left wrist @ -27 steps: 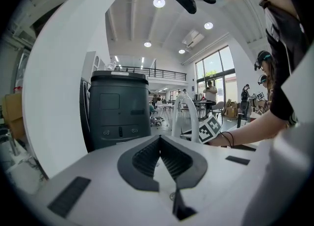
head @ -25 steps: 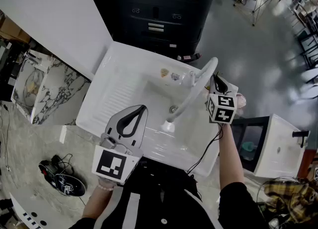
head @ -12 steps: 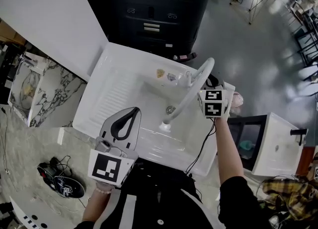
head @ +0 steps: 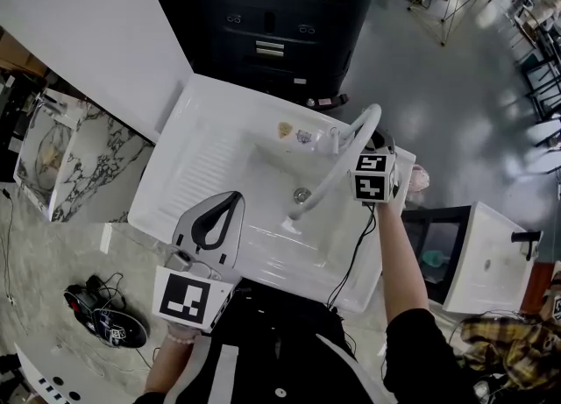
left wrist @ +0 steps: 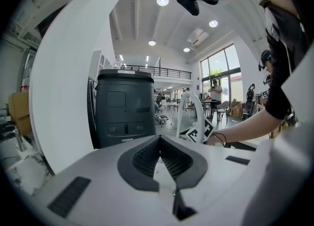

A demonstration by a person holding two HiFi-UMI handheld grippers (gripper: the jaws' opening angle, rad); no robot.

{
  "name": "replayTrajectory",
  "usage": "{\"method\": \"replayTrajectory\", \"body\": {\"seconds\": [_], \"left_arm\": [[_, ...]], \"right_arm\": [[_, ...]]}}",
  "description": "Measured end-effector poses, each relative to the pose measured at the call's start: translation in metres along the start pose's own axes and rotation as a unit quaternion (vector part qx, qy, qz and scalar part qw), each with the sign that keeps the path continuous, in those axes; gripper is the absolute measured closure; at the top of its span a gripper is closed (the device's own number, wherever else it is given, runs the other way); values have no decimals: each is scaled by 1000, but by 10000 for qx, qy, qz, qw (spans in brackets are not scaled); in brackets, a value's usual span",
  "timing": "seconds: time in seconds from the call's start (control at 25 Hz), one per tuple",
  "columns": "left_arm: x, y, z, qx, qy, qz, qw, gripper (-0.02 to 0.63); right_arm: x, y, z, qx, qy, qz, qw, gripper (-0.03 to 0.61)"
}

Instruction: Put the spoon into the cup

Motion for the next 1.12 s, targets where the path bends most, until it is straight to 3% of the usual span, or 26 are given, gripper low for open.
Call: {"method": "replayTrajectory", "body": {"seconds": [0.56,1.12], "left_arm": [[2,0,-6,-45,74,91,9999,617],[10,14,1,-483,177,145,9986,617]], "right_arm": [[1,2,-11,196,-62,419,9989,506],[-1,-4,-47,233,27,638,9977,506]]}}
Point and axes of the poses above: the fingertips, and each gripper's own axes: z forward along the fingers, y to its right, x out of its top, the point moved 1 cm from there along -z, backward along the fingers, and after that the axes turned 3 degrees about -x, right-handed, at the moved point
